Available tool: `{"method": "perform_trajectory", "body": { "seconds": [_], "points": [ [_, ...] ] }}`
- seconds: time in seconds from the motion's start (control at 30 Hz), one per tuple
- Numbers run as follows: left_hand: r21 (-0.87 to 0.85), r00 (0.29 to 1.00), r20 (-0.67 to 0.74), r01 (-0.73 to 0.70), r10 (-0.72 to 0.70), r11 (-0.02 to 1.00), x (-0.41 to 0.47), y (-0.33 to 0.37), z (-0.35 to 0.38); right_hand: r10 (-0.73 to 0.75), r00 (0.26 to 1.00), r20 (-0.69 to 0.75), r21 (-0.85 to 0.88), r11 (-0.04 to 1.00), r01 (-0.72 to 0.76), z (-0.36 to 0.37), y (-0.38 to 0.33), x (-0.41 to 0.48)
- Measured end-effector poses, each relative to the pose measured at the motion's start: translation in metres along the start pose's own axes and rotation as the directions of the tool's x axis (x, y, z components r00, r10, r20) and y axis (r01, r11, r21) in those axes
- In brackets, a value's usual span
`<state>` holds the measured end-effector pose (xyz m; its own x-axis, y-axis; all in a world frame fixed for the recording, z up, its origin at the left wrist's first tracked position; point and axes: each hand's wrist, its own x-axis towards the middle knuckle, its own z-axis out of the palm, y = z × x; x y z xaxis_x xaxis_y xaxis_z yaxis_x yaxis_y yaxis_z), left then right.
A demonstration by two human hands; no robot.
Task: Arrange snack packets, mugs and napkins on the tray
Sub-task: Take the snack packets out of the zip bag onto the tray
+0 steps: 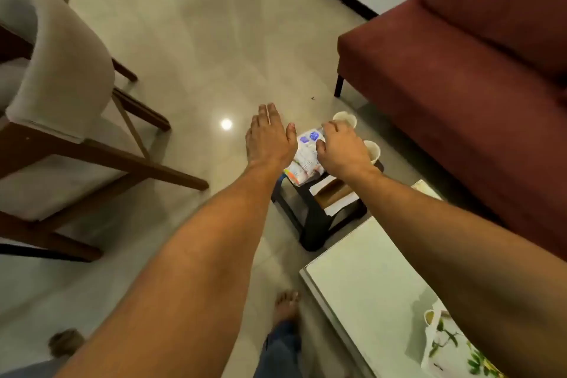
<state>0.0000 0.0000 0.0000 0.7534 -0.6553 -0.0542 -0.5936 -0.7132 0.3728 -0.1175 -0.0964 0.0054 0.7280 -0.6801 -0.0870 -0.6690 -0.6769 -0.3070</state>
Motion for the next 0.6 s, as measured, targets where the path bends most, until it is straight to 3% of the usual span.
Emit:
{"method": "perform_trajectory", "body": {
  "seconds": [0.2, 0.33, 0.6],
  "points": [
    [-0.178, 0.932, 0.175, 0.348, -0.319, 0.92, 0.043, -0.055, 0.086, 0.065, 0.974, 0.218, -0.064, 0.997, -0.052, 0.078, -0.011, 0.051],
    [-0.277, 0.859, 0.31, 0.491, -0.407, 0.826, 0.066, -0.076, 0.136, 0.109, 0.954, 0.28, -0.059, 0.994, -0.096, 0.122, -0.008, 0.074],
    [-0.466, 0.689, 0.519, 0.724, -0.506, 0.509, 0.097, -0.083, 0.209, 0.183, 0.916, 0.356, -0.003, 0.981, -0.194, 0.185, 0.008, 0.101]
  ]
}}
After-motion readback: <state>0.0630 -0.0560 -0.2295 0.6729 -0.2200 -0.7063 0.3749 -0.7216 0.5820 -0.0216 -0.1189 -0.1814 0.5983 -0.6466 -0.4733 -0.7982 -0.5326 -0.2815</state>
